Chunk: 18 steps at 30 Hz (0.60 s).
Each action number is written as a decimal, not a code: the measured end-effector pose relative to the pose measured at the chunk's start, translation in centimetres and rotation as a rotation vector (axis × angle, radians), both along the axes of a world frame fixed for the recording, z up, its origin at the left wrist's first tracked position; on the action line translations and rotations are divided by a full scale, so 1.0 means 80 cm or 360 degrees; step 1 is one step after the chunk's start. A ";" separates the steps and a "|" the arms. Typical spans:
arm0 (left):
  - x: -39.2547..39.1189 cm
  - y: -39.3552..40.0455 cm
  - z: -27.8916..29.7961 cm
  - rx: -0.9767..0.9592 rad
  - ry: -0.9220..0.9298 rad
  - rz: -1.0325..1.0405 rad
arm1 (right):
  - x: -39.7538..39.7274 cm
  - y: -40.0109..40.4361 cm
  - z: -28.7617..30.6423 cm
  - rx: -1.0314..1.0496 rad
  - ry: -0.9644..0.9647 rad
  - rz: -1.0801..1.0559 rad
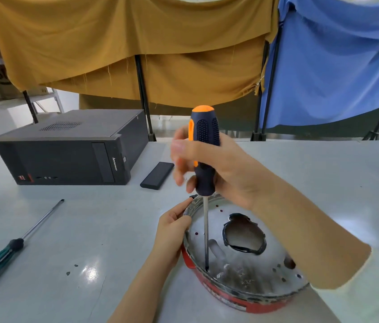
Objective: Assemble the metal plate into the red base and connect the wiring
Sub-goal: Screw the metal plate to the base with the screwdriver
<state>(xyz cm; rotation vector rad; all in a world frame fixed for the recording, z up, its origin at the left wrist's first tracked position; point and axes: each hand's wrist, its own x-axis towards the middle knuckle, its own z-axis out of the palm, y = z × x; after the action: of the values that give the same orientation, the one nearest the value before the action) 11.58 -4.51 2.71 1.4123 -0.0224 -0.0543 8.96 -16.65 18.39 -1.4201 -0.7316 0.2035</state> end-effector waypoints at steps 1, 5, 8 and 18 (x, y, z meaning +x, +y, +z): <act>0.001 0.001 0.000 -0.0003 0.0011 -0.0023 | 0.004 -0.005 0.002 0.0011 0.0073 0.0188; 0.001 0.000 0.000 -0.0013 0.0013 -0.0088 | 0.007 -0.008 0.003 0.0009 0.0197 0.0566; 0.000 0.001 0.002 -0.0003 0.0008 -0.0075 | 0.003 0.006 -0.003 0.0070 0.0288 0.0236; -0.004 0.000 0.000 0.0001 0.0062 -0.0003 | -0.018 0.033 -0.018 0.0370 0.0054 -0.0731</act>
<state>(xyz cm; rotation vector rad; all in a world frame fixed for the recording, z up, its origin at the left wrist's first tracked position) 11.24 -4.52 2.74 1.4115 0.0089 -0.0834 7.49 -14.03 16.96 -1.3189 -0.3714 -0.2089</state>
